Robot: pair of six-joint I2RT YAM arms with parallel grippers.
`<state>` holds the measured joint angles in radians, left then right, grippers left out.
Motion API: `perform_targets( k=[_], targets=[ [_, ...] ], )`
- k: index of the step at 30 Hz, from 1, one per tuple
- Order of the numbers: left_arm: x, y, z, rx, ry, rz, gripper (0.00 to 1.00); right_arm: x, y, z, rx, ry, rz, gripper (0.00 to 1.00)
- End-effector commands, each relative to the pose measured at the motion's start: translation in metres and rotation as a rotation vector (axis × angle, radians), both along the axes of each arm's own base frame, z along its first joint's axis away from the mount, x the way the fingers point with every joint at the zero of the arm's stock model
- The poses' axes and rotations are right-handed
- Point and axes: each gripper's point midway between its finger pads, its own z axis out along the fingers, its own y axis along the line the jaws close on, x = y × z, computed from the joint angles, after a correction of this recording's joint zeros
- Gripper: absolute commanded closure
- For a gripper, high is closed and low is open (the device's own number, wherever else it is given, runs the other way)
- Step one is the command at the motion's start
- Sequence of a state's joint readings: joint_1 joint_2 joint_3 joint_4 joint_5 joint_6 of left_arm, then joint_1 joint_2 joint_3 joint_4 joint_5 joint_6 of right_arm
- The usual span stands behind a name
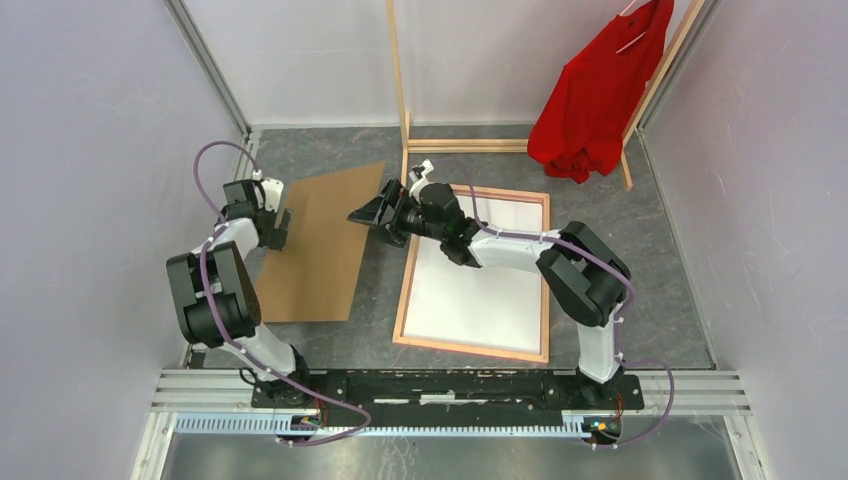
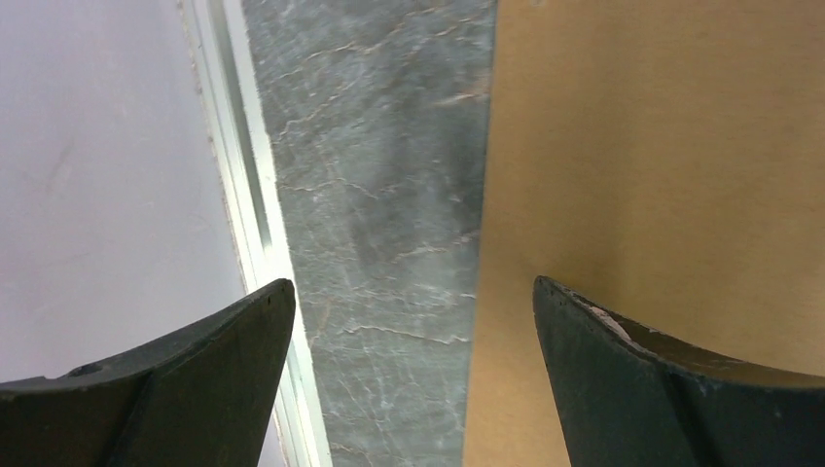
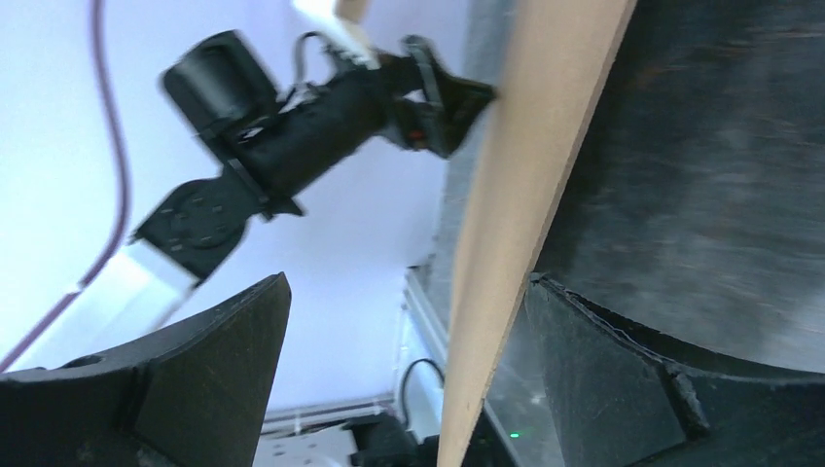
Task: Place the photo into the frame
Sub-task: Move the photo frame item to the center of the board.
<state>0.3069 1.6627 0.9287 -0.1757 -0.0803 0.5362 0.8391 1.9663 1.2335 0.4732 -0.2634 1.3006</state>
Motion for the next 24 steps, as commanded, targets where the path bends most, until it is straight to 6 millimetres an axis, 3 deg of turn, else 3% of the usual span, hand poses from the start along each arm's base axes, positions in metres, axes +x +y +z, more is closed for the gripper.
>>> perform_targets(
  k=[1, 10, 18, 24],
  targets=[
    [-0.058, -0.085, -0.042, -0.263, 0.222, -0.168, 0.00, -0.041, 0.015, 0.086, 0.252, -0.126, 0.113, 0.03],
    [-0.066, -0.135, -0.044, -0.286, 0.282, -0.299, 0.01, -0.046, -0.020, 0.062, 0.200, -0.085, 0.047, 0.04],
    [-0.072, -0.166, -0.044, -0.305, 0.314, -0.366, 0.01, -0.043, -0.049, 0.059, 0.194, -0.091, -0.017, 0.05],
    [-0.076, -0.182, -0.043, -0.310, 0.332, -0.405, 0.01, -0.042, -0.052, 0.053, 0.201, -0.078, -0.034, 0.08]
  ],
)
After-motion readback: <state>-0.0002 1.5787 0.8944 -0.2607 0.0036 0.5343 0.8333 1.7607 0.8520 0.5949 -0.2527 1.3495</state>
